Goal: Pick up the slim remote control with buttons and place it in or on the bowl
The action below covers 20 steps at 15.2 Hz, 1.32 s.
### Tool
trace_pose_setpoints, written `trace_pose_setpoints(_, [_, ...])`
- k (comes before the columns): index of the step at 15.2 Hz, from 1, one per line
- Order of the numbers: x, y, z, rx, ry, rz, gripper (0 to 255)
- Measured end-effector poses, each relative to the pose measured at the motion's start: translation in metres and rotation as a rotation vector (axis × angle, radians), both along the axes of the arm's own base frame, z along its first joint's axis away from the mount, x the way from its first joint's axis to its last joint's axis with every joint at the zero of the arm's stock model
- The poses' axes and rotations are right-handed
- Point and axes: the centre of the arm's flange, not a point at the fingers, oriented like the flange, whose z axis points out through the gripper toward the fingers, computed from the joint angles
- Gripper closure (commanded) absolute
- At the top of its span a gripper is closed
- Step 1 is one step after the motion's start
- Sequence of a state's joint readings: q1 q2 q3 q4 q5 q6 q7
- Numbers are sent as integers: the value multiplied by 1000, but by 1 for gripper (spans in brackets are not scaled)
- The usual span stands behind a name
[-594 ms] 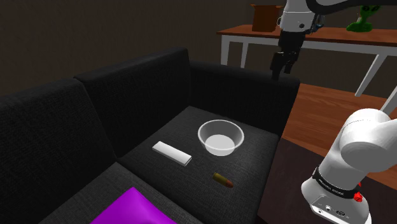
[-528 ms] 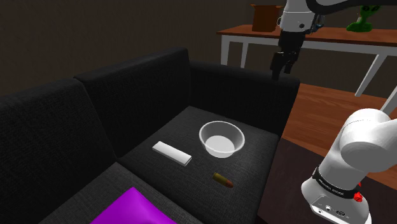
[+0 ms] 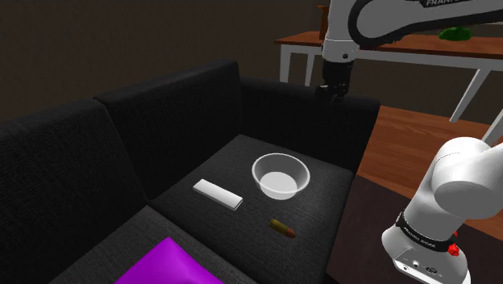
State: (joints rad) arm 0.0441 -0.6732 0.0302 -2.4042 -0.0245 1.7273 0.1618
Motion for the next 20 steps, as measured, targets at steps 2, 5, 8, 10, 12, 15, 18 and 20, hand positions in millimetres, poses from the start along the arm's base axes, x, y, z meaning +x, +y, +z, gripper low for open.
trace_pose_setpoints(2, [17,16,-18,3,3,6,0])
trace_pose_setpoints(5, [36,40,-40,8,6,14,0])
trace_pose_setpoints(8, [60,66,-64,13,10,23,0])
trace_pose_setpoints(10, [75,77,-77,16,12,29,0])
trace_pose_setpoints(12, [89,93,-93,19,15,35,0])
trace_pose_setpoints(15, [109,118,-114,24,19,44,0])
trace_pose_setpoints(18, [129,140,-139,29,23,52,0])
trace_pose_setpoints(20, [147,156,-153,32,25,58,0])
